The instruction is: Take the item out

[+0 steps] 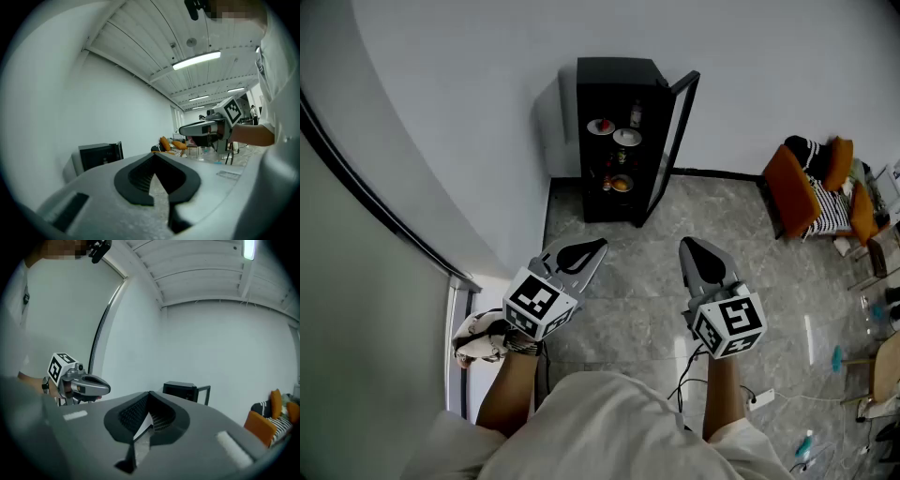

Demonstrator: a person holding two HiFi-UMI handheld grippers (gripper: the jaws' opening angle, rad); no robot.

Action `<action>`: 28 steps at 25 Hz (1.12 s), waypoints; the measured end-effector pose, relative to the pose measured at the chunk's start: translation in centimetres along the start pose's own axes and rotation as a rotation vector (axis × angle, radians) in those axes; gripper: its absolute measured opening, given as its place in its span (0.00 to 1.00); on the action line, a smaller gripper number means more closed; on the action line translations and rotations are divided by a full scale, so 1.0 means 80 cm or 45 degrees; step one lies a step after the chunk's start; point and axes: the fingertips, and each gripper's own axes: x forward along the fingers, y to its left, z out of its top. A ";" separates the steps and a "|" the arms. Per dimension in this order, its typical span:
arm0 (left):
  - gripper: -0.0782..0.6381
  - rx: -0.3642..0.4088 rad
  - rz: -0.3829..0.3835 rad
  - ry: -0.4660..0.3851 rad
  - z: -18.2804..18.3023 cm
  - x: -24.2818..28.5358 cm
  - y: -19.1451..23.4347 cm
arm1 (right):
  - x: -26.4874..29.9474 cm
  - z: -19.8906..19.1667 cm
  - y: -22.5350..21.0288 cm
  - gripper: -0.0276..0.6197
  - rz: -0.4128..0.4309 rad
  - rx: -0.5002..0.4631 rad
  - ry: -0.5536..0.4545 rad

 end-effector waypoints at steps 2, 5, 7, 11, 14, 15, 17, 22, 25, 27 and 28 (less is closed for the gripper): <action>0.12 -0.004 -0.016 -0.006 0.002 -0.002 0.001 | 0.002 0.002 0.003 0.05 -0.001 0.006 0.000; 0.12 0.011 -0.043 -0.007 0.003 -0.009 -0.001 | 0.004 0.008 0.012 0.05 0.007 0.036 -0.014; 0.12 0.041 -0.052 0.003 0.002 -0.014 0.000 | 0.004 0.012 0.018 0.05 0.002 0.044 -0.019; 0.12 0.054 -0.071 0.004 -0.005 -0.022 0.004 | 0.004 0.009 0.028 0.05 -0.026 0.060 -0.023; 0.12 0.044 -0.089 0.019 -0.019 -0.028 0.010 | 0.011 0.007 0.035 0.05 -0.055 0.042 -0.026; 0.12 0.043 -0.092 0.026 -0.023 -0.029 0.014 | 0.015 0.008 0.035 0.05 -0.067 0.038 -0.029; 0.12 0.038 -0.091 0.031 -0.026 -0.029 0.022 | 0.024 0.011 0.034 0.05 -0.074 0.042 -0.036; 0.12 0.042 -0.070 0.030 -0.030 -0.014 0.049 | 0.053 0.007 0.028 0.05 -0.025 0.094 -0.032; 0.12 0.054 -0.060 0.050 -0.042 0.002 0.068 | 0.077 0.001 0.017 0.05 0.005 0.082 -0.031; 0.12 0.068 -0.056 0.043 -0.042 0.022 0.079 | 0.091 -0.002 -0.001 0.05 0.002 0.055 -0.034; 0.12 0.076 -0.051 0.038 -0.040 0.034 0.085 | 0.099 -0.004 -0.013 0.05 -0.001 0.048 -0.038</action>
